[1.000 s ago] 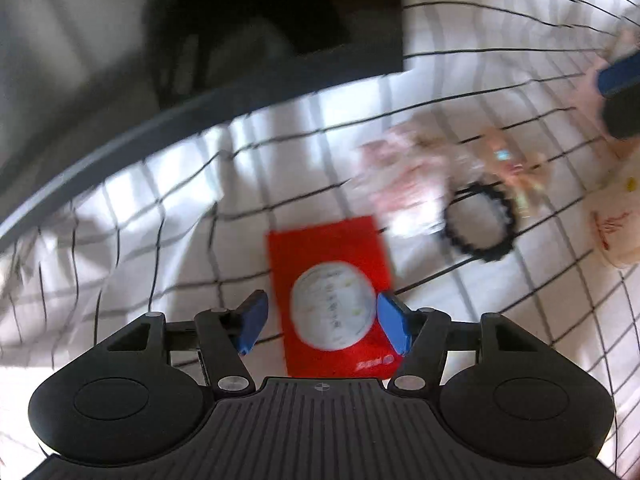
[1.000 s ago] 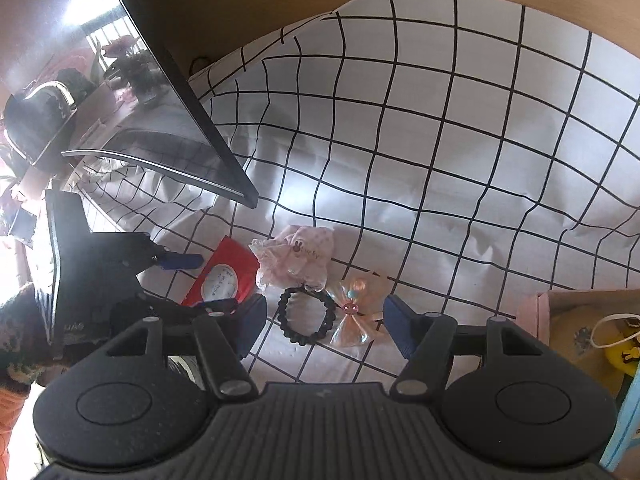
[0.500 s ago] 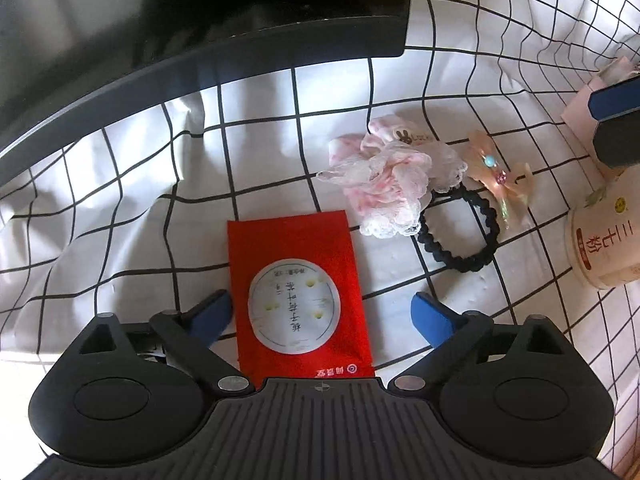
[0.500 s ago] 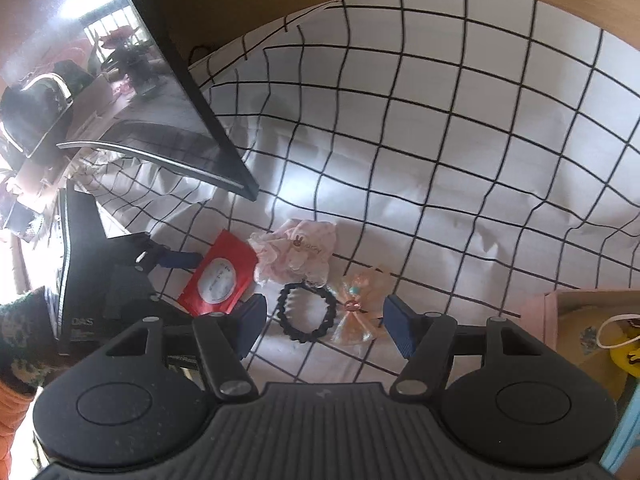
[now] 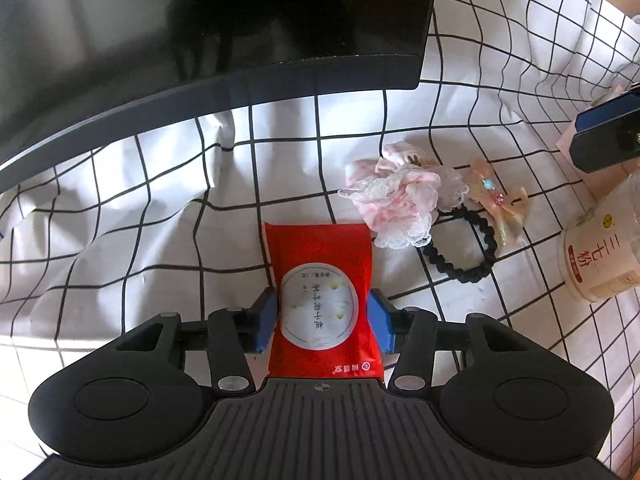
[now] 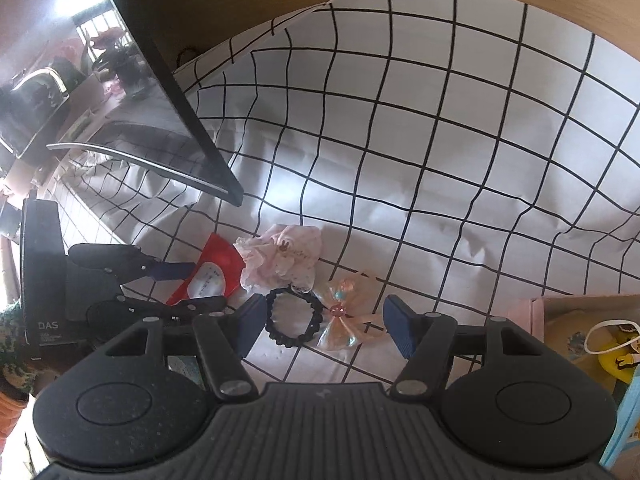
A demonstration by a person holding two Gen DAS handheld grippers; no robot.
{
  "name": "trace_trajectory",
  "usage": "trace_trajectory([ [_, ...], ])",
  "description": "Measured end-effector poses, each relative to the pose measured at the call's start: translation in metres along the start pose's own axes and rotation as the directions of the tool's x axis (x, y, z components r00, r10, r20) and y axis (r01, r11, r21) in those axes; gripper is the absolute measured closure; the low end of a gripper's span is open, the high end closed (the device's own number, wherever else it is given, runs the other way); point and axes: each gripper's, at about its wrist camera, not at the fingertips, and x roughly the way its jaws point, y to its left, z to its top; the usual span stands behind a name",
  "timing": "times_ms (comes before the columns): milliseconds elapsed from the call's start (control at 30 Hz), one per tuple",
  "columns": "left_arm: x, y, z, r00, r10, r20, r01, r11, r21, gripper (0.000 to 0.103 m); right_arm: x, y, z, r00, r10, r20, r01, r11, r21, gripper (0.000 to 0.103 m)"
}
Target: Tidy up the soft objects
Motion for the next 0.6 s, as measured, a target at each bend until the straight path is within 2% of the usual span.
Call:
trace_trajectory([
  [167,-0.006,0.004,-0.009,1.000,-0.007,0.021,0.007,1.000,-0.014,0.055,0.012,0.006,0.014,0.999,-0.011,-0.035,0.012,1.000,0.026,0.038],
  [200,-0.008,0.006,-0.011,1.000,-0.003,0.029,0.004,1.000,-0.018,0.102,0.017,0.010,0.017,0.999,-0.021,-0.039,0.021,1.000,0.021,0.038],
  [233,-0.011,0.010,-0.013,0.999,-0.003,0.038,0.004,0.999,-0.032,0.093,0.022,0.015,0.020,0.999,-0.031,-0.044,0.031,0.999,0.010,0.038],
  [433,-0.013,0.031,-0.025,0.997,-0.033,0.064,0.041,0.991,-0.129,0.094,0.063,0.045,0.032,0.991,-0.073,-0.115,0.064,0.995,-0.079,0.038],
  [500,-0.018,0.032,-0.027,0.995,-0.051,0.083,0.063,0.989,-0.137,0.094,0.063,0.051,0.029,0.991,-0.061,-0.117,0.049,0.994,-0.098,0.038],
  [600,-0.024,0.034,-0.027,0.994,-0.033,0.107,0.047,0.991,-0.127,0.094,0.060,0.059,0.019,0.990,-0.058,-0.126,0.040,0.989,-0.142,0.038],
])
